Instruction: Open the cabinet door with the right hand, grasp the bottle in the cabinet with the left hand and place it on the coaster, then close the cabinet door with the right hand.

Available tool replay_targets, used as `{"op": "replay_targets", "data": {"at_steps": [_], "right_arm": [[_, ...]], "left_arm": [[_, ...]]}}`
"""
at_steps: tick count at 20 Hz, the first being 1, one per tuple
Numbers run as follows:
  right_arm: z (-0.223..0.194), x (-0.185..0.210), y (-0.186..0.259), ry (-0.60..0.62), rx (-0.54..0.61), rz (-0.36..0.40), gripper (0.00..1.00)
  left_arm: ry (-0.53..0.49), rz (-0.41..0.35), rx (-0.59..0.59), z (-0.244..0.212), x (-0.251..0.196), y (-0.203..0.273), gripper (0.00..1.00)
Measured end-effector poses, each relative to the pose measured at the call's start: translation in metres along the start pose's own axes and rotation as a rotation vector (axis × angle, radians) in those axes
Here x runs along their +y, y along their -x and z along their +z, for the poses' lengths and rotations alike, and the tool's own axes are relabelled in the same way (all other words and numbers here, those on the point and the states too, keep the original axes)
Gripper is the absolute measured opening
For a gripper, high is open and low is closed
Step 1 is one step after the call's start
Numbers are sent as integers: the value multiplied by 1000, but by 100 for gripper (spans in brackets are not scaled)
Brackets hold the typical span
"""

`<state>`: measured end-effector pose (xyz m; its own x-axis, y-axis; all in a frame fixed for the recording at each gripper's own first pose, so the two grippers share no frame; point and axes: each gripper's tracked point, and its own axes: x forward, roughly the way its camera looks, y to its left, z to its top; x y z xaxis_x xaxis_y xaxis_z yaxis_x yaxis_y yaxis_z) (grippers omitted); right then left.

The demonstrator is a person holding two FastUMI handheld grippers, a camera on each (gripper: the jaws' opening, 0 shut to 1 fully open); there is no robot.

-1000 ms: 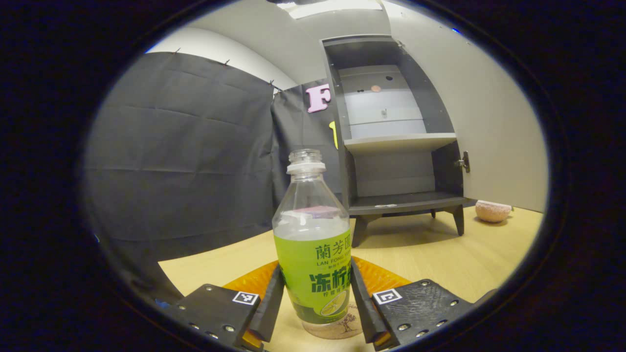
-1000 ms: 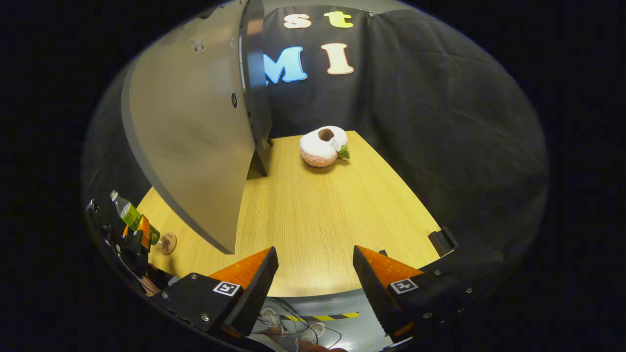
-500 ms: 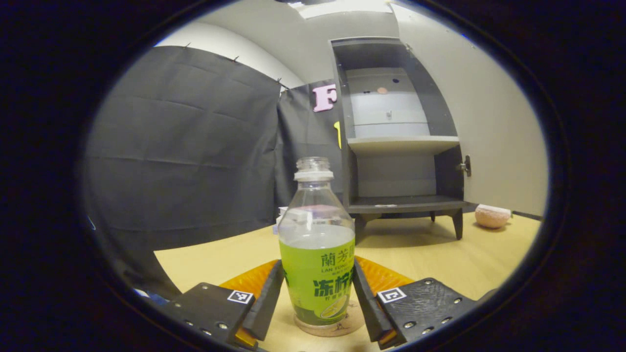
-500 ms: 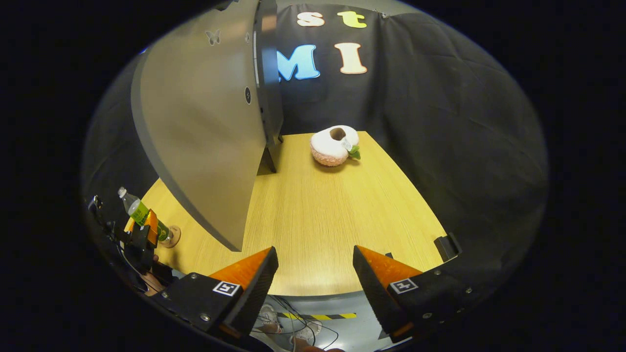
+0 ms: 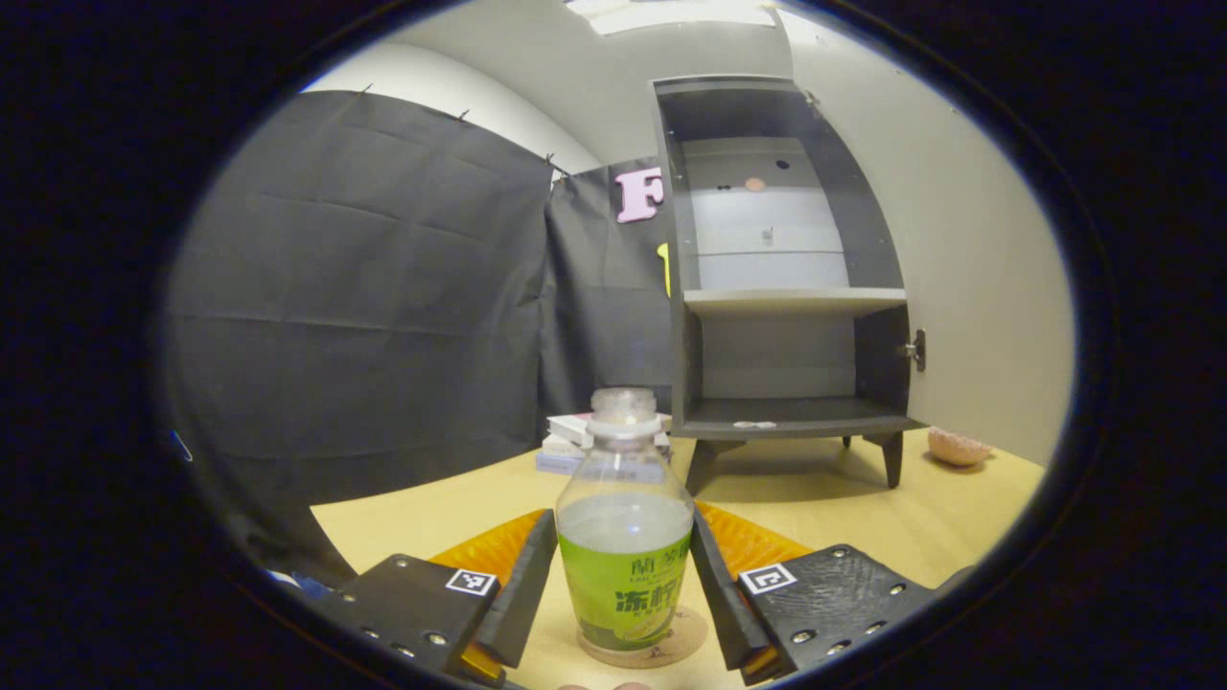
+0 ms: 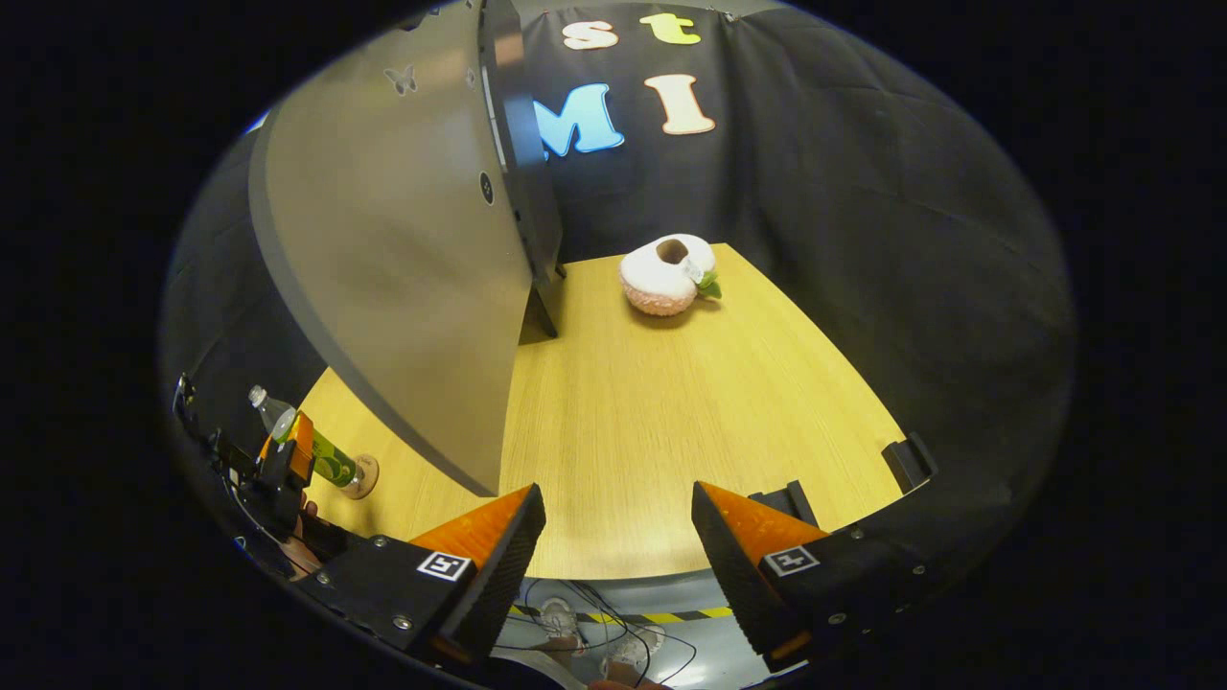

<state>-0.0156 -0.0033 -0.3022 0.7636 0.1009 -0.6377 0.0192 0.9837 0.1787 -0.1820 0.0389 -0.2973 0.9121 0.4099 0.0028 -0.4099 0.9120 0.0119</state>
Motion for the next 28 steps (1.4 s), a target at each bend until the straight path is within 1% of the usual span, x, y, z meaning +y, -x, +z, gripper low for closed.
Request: {"op": "replay_targets", "data": {"at_steps": [1, 3, 4, 5, 6, 7, 8, 9, 10, 11, 12, 13, 15, 16, 17, 18, 19, 20, 21, 22, 23, 24, 25, 27, 28], "right_arm": [[0, 1, 3, 3, -8, 5, 95], [-1, -2, 5, 1, -12, 7, 95], [-5, -4, 4, -3, -7, 7, 95], [-7, -6, 5, -8, -3, 4, 95], [-6, -8, 5, -13, -4, 3, 95], [-3, -9, 7, -18, -11, 1, 95], [-2, -11, 7, -24, -19, 1, 95], [-1, -10, 7, -24, -24, 5, 95], [1, -9, 8, -19, -27, 11, 95], [3, -7, 8, -15, -34, 17, 95], [8, -6, 9, -14, -47, 25, 95], [11, -6, 10, -8, -61, 29, 95], [27, -7, 13, 9, -98, 27, 95], [38, -8, 17, 24, -124, 22, 95], [51, -8, 22, 39, -156, 18, 96], [67, -11, 27, 55, -191, 8, 95], [84, -12, 33, 68, -230, 2, 96], [104, -14, 41, 76, -273, -2, 96], [125, -13, 49, 79, -320, -4, 96], [145, -13, 58, 83, -364, -7, 96], [165, -13, 67, 86, -404, -7, 95], [183, -10, 75, 82, -445, 2, 96], [201, -5, 84, 76, -490, 17, 95], [235, 3, 108, 83, -583, 36, 95], [250, 8, 120, 92, -627, 42, 92]], "left_arm": [[-6, 3, -7, 5, 3, 2, 80], [-13, 7, -10, 14, 6, 5, 73], [-11, 2, -17, 22, 4, 9, 77], [-15, -3, -24, 30, 2, 11, 75], [-25, -7, -37, 42, 1, 15, 73], [-39, -6, -57, 57, 1, 18, 80], [-61, 3, -95, 78, 2, 23, 76], [-83, 15, -134, 101, 3, 29, 76], [-100, 5, -172, 123, -3, 34, 73], [-112, -11, -204, 143, -9, 37, 76], [-122, -25, -218, 157, -17, 42, 76], [-117, -44, -212, 169, -23, 44, 80], [-84, -85, -188, 186, -36, 42, 72], [-67, -101, -187, 199, -41, 42, 72], [-60, -111, -193, 214, -44, 44, 80], [-74, -108, -197, 228, -46, 45, 80], [-97, -115, -186, 237, -49, 45, 76], [-125, -132, -172, 246, -55, 44, 76], [-155, -147, -156, 254, -61, 42, 80], [-184, -167, -149, 263, -69, 42, 81], [-198, -208, -145, 274, -80, 43, 76], [-195, -239, -137, 282, -89, 44, 77], [-183, -264, -128, 290, -97, 47, 82], [-154, -268, -138, 312, -100, 53, 82], [-138, -270, -146, 321, -100, 53, 77]]}}
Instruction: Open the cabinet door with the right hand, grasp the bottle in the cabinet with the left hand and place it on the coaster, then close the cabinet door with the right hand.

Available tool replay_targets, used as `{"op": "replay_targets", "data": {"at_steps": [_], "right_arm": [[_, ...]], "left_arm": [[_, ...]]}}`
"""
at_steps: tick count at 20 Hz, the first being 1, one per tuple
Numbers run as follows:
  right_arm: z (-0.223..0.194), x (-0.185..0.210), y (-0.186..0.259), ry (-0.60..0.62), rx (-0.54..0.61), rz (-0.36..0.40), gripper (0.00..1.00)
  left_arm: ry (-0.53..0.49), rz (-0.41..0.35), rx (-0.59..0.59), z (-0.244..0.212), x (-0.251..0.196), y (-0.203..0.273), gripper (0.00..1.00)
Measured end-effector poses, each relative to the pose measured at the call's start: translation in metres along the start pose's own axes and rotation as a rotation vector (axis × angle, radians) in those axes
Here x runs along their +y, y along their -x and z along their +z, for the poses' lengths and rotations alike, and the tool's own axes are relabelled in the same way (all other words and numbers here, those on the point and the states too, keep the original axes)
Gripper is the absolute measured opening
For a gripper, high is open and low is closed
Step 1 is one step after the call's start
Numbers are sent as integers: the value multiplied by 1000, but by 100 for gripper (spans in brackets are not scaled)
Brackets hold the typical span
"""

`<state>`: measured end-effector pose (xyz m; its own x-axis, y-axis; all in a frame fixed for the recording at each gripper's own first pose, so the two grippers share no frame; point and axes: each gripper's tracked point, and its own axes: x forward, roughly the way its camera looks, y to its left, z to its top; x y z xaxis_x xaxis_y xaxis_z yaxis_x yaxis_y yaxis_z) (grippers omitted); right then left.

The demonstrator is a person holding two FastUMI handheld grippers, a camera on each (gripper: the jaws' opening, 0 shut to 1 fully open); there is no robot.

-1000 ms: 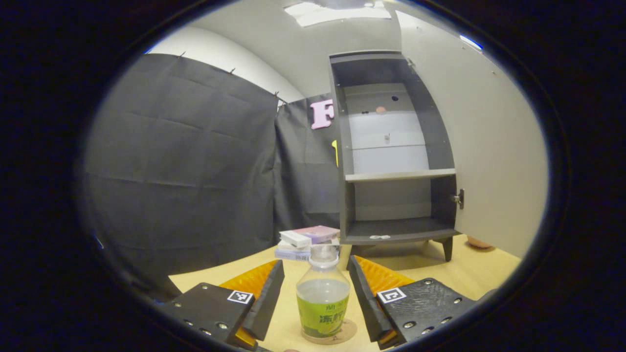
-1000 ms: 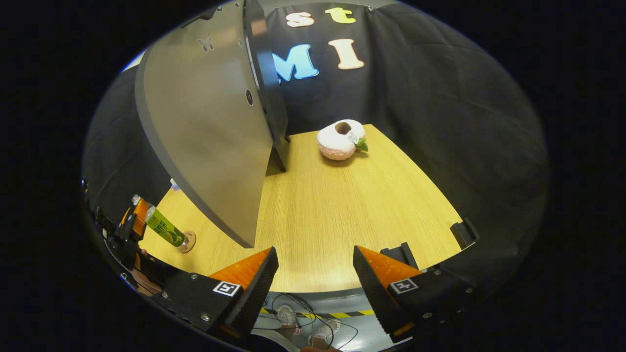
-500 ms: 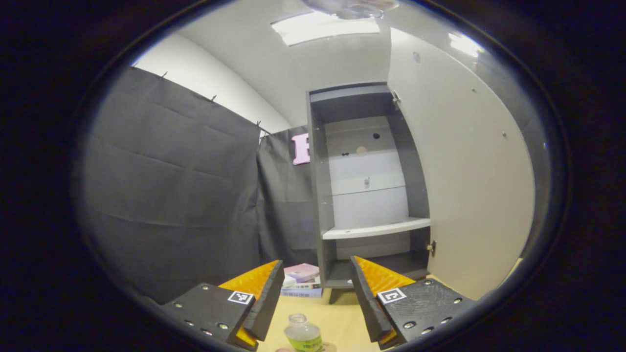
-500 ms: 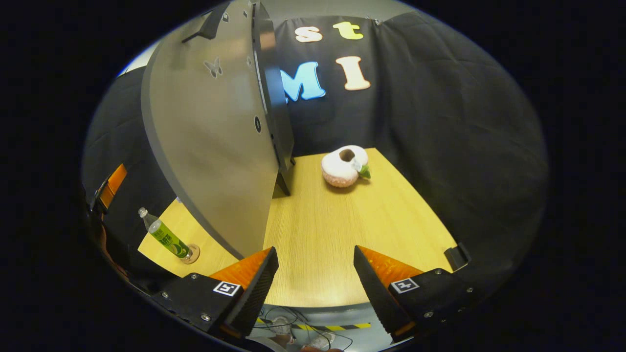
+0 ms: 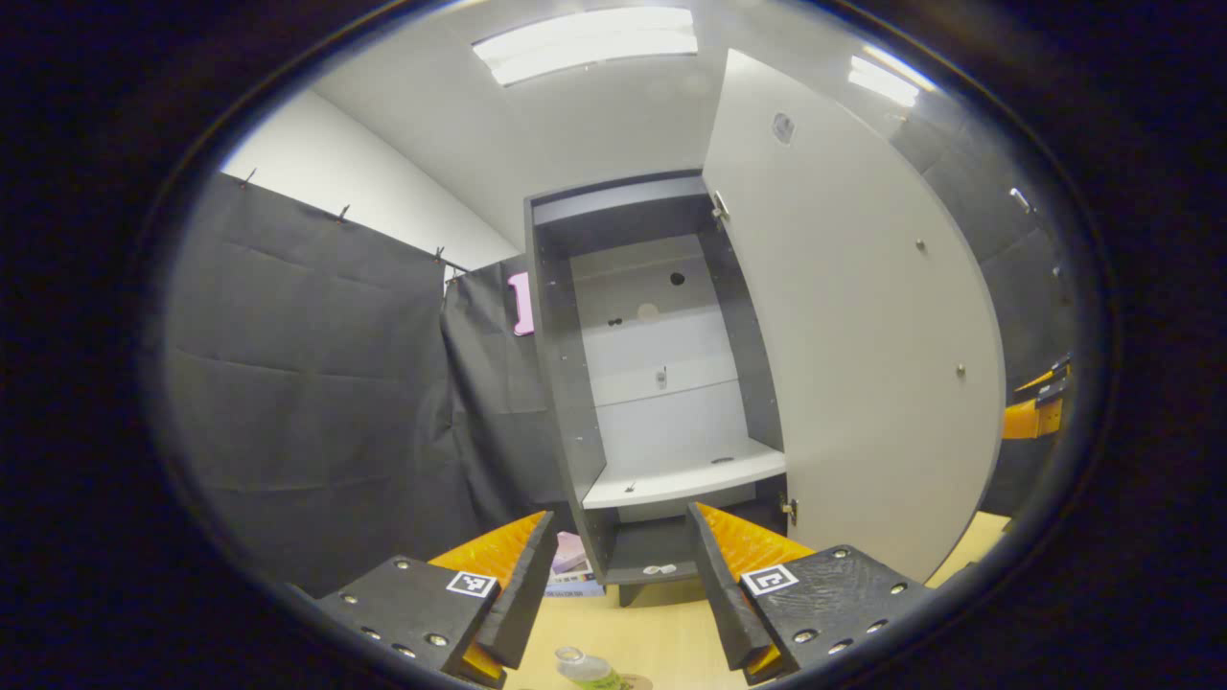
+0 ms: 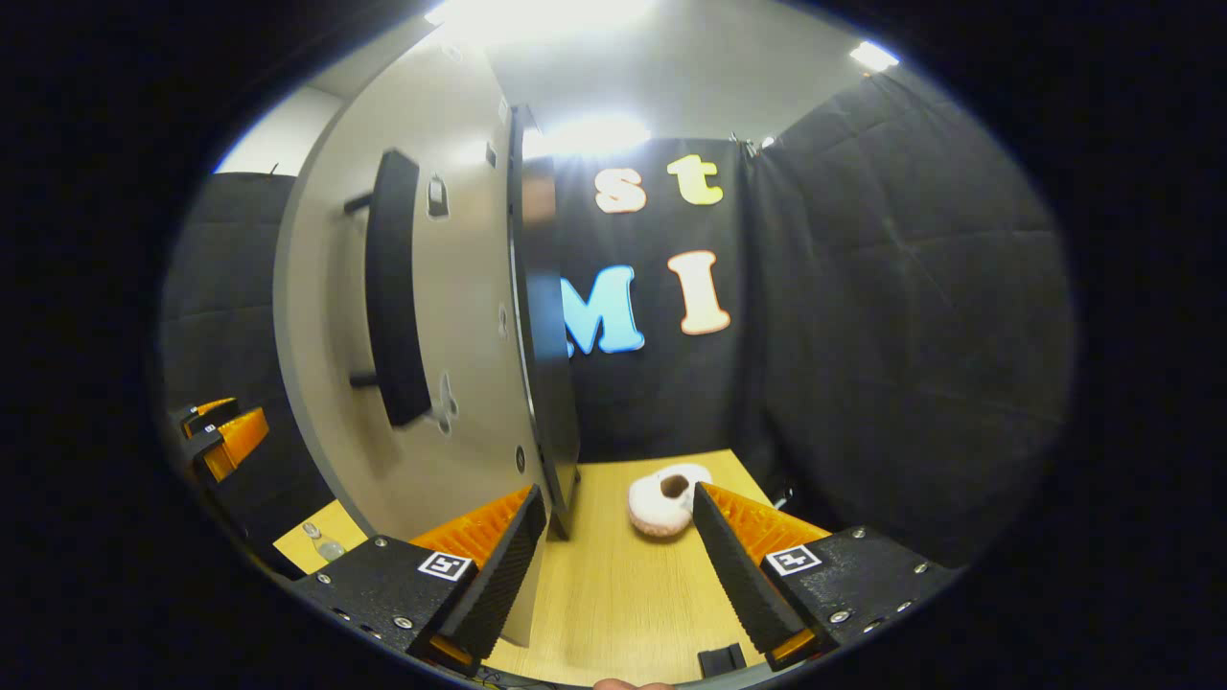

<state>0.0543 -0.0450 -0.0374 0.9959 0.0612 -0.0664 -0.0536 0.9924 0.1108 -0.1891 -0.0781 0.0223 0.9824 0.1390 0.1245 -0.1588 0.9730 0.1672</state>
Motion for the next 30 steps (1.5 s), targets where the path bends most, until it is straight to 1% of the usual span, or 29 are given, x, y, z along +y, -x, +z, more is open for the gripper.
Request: {"op": "replay_targets", "data": {"at_steps": [1, 2, 3, 5, 6, 7, 10, 11, 12, 13, 14, 15, 20, 21, 22, 23, 24, 25, 26, 27, 28, 30], "right_arm": [[15, 4, 1, 7, -41, 8, 95], [27, 10, 2, 11, -73, 19, 92], [33, 16, 2, 17, -91, 30, 95], [37, 27, 3, 27, -101, 46, 95], [38, 27, 5, 37, -101, 26, 95], [39, 28, 5, 48, -104, 13, 94], [37, 37, 4, 59, -93, 1, 94], [37, 42, 4, 53, -92, -3, 94], [38, 47, 6, 47, -96, -16, 94], [39, 53, 8, 46, -100, -29, 94], [43, 60, 9, 51, -108, -37, 94], [45, 68, 8, 52, -116, -43, 94], [53, 124, 0, 64, -157, -22, 94], [53, 136, -2, 70, -164, -18, 94], [54, 149, -4, 78, -170, -14, 94], [54, 162, -7, 84, -170, -8, 94], [53, 174, -10, 87, -168, -1, 93], [52, 185, -15, 89, -167, 1, 94], [51, 195, -20, 91, -167, 0, 94], [50, 201, -25, 89, -165, -1, 94], [48, 209, -31, 87, -164, -3, 89], [44, 225, -43, 87, -161, -8, 89]], "left_arm": [[26, -25, -3, 5, -5, -3, 82], [49, -44, 11, 2, -11, -5, 82], [67, -37, 28, -2, -9, -8, 82], [97, -53, 41, -3, -10, -18, 82], [104, -71, 53, -6, -9, -21, 82], [99, -88, 64, -6, -9, -22, 82], [57, -121, 30, 13, -6, -29, 82], [52, -138, 23, 16, -4, -31, 77], [55, -168, 25, 17, -3, -33, 77], [56, -184, 30, 15, 0, -35, 82], [60, -186, 35, 14, 7, -39, 82], [66, -190, 42, 6, 16, -45, 77], [94, -161, 36, -7, 68, -71, 77], [90, -149, 28, -7, 81, -75, 82], [86, -150, 26, -11, 89, -79, 82], [85, -152, 27, -14, 96, -86, 77], [86, -152, 29, -18, 104, -92, 82], [86, -145, 29, -23, 114, -95, 82], [89, -140, 26, -26, 123, -100, 77], [94, -142, 28, -30, 129, -104, 82], [98, -141, 30, -34, 137, -108, 82], [99, -145, 36, -45, 153, -119, 82]]}}
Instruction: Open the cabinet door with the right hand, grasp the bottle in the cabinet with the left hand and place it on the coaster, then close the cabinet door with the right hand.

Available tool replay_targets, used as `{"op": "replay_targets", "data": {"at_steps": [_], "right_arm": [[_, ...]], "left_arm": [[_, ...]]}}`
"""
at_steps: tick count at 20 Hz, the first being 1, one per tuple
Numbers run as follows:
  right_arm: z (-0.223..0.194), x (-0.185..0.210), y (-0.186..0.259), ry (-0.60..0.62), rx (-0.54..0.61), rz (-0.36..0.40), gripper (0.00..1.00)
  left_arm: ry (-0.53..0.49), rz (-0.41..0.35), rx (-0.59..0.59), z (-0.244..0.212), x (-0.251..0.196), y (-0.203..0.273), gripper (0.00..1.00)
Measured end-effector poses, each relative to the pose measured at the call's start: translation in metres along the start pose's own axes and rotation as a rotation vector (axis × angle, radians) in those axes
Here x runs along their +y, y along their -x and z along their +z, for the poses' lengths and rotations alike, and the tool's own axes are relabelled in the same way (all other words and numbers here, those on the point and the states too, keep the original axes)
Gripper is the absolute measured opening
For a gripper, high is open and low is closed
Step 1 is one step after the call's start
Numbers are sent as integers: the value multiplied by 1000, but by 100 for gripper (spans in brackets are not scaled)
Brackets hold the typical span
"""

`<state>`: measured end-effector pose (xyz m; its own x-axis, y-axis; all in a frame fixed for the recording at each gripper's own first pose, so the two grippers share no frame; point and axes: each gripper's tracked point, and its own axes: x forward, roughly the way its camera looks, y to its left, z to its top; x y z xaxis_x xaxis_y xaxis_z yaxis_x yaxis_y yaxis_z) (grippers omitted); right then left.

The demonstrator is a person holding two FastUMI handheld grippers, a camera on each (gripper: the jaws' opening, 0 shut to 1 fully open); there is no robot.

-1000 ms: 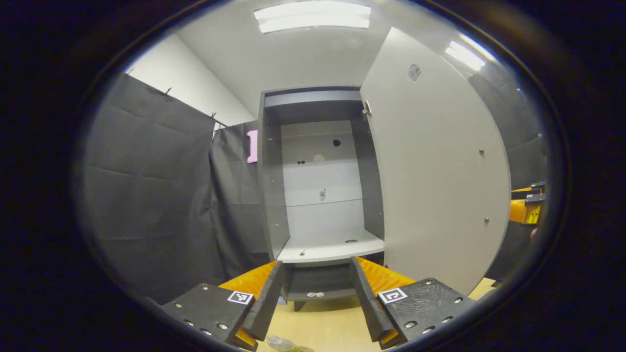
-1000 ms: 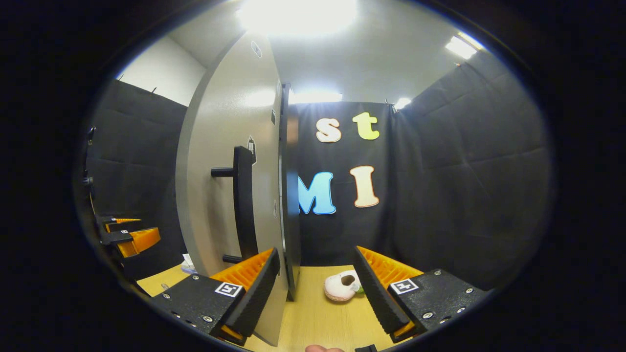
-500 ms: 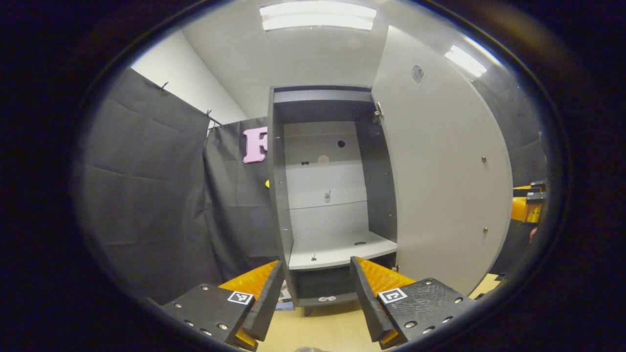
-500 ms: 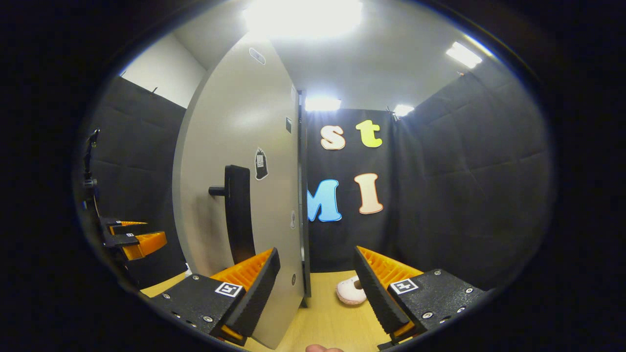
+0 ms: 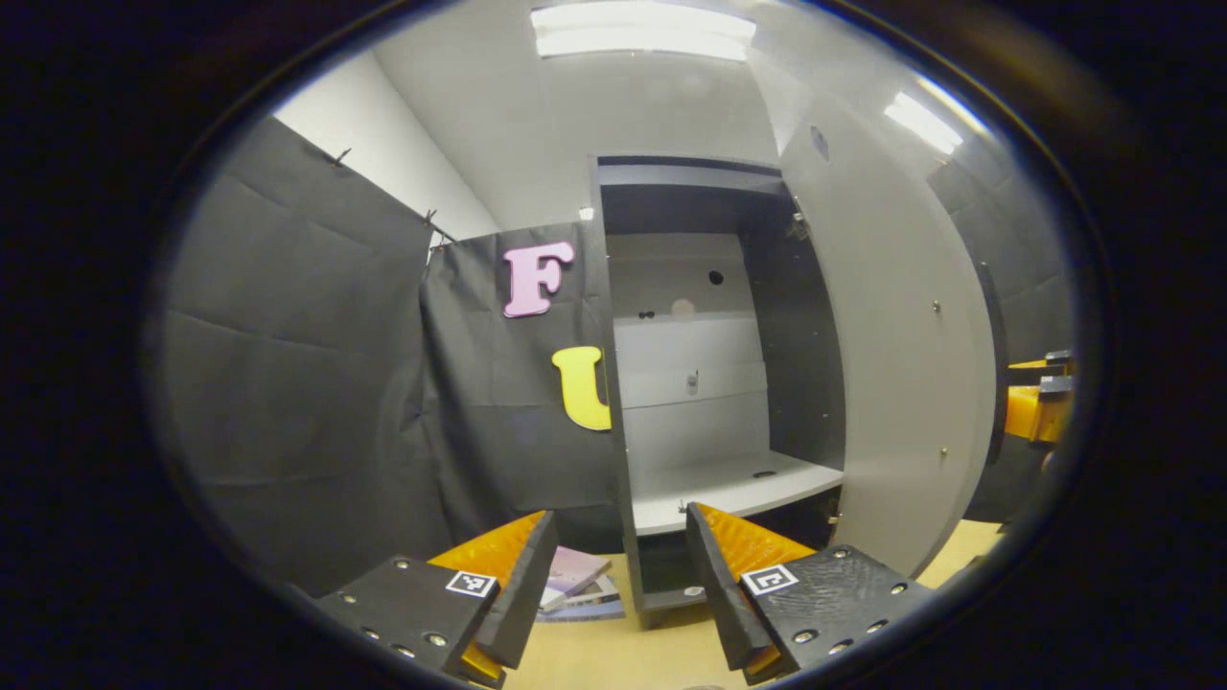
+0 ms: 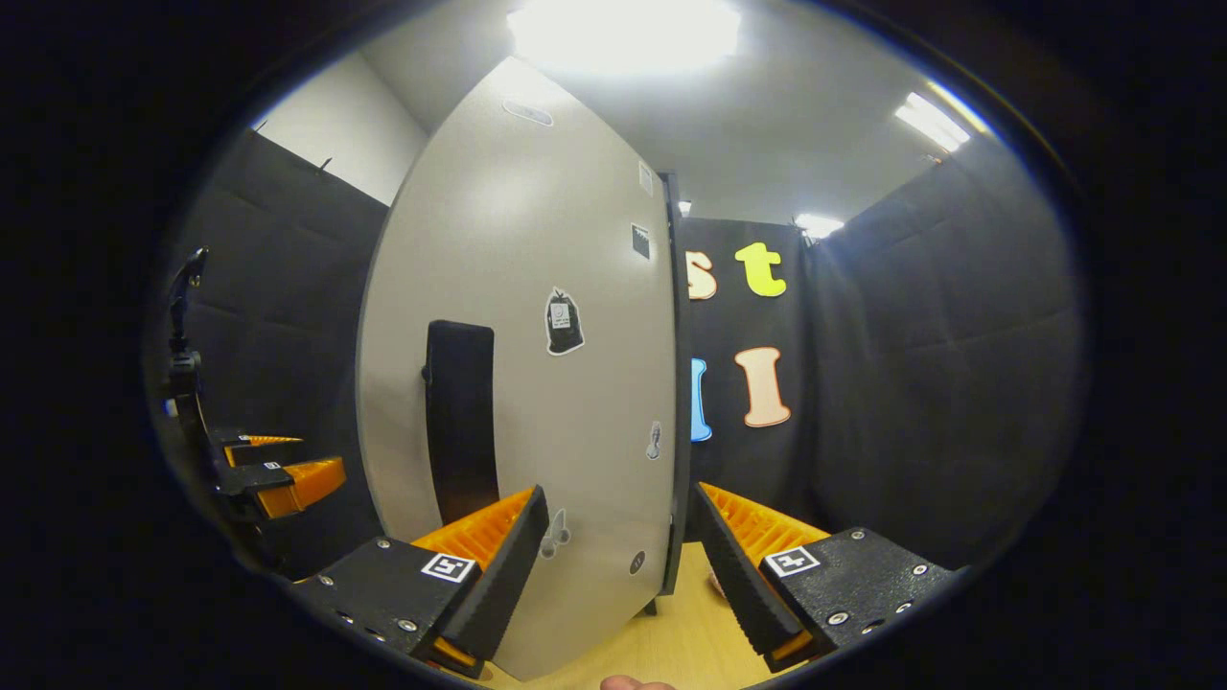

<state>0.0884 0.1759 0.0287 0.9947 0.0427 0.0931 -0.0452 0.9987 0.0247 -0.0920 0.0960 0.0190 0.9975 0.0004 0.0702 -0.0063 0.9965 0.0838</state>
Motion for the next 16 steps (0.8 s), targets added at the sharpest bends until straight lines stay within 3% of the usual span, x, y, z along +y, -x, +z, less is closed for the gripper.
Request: {"op": "replay_targets", "data": {"at_steps": [1, 4, 7, 8, 9, 11, 13, 14, 16], "right_arm": [[-3, 10, -7, -1, 5, -1, 94], [-10, 38, -19, -12, 22, -1, 95], [-11, 54, -23, -7, 30, -10, 95], [-13, 54, -23, -2, 34, -12, 95], [-13, 54, -24, 6, 36, -13, 95], [-11, 54, -25, 26, 36, -20, 95], [-13, 54, -26, 52, 49, -18, 95], [-14, 51, -26, 76, 59, -32, 95], [-16, 56, -30, 90, 60, -18, 95]], "left_arm": [[-4, -5, 7, -5, 7, -4, 82], [-15, -5, 6, -9, 33, -16, 77], [-17, -22, -11, -7, 44, -23, 82], [-24, -21, -15, -5, 45, -25, 77], [-24, -28, -11, -6, 41, -26, 82], [-17, -40, -5, -6, 31, -24, 77], [-3, -59, 6, -8, 22, -29, 82], [-5, -77, 13, -9, 12, -30, 77], [-13, -80, 19, -8, 0, -25, 82]]}}
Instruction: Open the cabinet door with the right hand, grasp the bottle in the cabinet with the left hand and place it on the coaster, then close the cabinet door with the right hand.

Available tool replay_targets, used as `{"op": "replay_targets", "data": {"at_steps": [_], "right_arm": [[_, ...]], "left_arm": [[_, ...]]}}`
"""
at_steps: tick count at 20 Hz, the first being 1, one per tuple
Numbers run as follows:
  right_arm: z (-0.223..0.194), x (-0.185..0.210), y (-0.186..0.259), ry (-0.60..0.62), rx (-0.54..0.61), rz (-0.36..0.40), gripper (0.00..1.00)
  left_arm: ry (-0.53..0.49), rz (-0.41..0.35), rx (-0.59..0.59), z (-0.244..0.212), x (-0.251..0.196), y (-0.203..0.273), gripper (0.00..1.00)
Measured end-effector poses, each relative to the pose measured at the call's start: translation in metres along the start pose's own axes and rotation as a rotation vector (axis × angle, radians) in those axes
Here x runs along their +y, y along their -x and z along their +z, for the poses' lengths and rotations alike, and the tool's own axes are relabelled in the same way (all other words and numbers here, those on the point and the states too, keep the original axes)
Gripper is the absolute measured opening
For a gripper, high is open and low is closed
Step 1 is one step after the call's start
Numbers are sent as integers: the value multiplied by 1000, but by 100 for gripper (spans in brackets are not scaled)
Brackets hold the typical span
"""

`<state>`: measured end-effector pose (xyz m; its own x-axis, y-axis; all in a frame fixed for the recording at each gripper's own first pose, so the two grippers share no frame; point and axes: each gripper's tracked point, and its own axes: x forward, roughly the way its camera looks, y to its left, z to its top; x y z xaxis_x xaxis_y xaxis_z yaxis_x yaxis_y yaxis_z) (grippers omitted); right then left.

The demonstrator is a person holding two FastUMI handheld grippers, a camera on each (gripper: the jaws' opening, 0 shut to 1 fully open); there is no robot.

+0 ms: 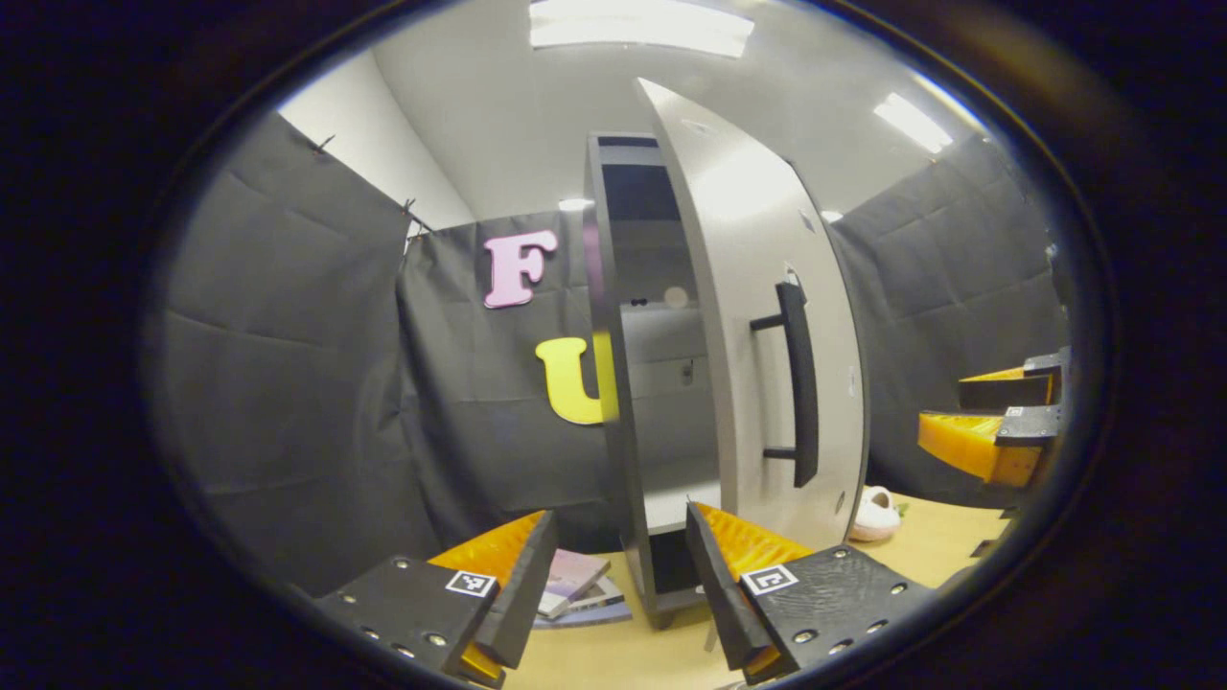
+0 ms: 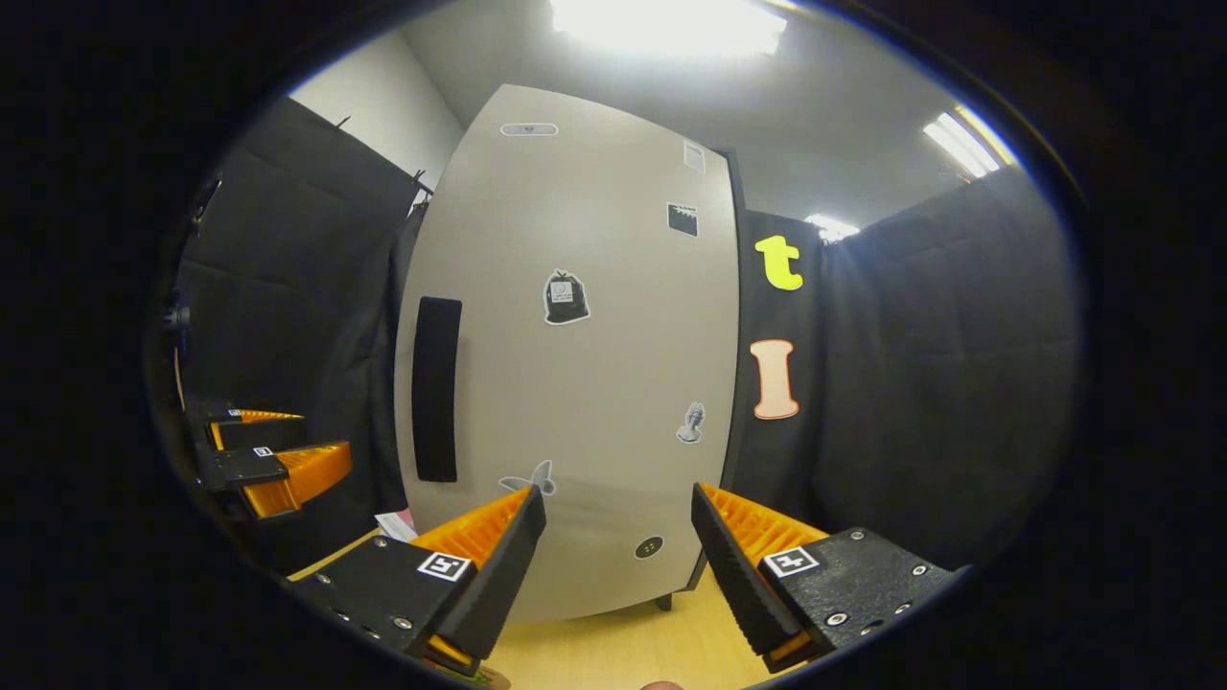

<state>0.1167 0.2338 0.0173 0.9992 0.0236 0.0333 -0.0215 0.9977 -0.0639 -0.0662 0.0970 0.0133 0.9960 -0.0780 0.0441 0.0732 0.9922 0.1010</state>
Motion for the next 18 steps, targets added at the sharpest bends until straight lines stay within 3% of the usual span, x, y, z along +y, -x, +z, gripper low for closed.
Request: {"op": "replay_targets", "data": {"at_steps": [3, 4, 9, 10, 18], "right_arm": [[-2, 3, -7, -58, 0, 52, 95], [-3, 2, -8, -73, 8, 55, 95], [8, -13, -20, -83, 8, 53, 94], [6, -15, -21, -85, 15, 51, 92], [-4, -31, -27, -71, 55, 41, 94]], "left_arm": [[50, -23, -8, 7, -21, 1, 72], [45, -19, -10, 11, -26, 1, 77], [56, -12, -46, 31, -56, 5, 77], [50, -4, -38, 31, -60, 3, 81], [62, 13, -12, 35, -90, -10, 77]]}}
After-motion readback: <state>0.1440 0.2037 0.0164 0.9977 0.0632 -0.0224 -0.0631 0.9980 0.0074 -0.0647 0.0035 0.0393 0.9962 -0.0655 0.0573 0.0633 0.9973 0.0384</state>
